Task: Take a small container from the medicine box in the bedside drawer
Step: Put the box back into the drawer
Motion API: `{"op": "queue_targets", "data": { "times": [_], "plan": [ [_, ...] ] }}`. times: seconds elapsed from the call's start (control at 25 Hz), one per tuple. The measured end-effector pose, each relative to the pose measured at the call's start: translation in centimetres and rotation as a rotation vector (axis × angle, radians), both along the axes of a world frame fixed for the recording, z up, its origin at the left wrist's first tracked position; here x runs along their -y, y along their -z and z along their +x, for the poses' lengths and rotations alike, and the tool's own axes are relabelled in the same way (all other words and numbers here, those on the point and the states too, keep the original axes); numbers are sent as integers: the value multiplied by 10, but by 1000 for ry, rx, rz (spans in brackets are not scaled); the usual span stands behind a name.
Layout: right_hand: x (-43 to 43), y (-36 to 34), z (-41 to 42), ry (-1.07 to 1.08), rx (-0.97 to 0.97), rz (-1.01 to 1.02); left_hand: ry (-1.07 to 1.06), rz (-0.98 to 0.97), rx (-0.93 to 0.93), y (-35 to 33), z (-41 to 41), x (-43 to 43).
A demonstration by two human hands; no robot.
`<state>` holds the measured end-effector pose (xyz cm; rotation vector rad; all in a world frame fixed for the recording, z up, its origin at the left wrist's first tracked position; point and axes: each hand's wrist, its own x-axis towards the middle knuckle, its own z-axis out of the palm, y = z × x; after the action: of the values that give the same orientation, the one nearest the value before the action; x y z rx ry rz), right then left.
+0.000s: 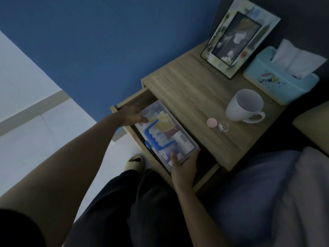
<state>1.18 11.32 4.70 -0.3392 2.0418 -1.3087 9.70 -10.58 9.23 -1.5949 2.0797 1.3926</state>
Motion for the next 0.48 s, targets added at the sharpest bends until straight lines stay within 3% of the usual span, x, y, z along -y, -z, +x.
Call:
{"op": "queue_targets", "data": {
  "times": [0.2, 0.48],
  "plan": [
    [9, 27, 8, 35, 5, 88, -4, 0, -8, 10, -12, -6],
    [24, 47, -3, -6, 84, 230, 81, 17, 132, 30, -19, 2]
  ]
}}
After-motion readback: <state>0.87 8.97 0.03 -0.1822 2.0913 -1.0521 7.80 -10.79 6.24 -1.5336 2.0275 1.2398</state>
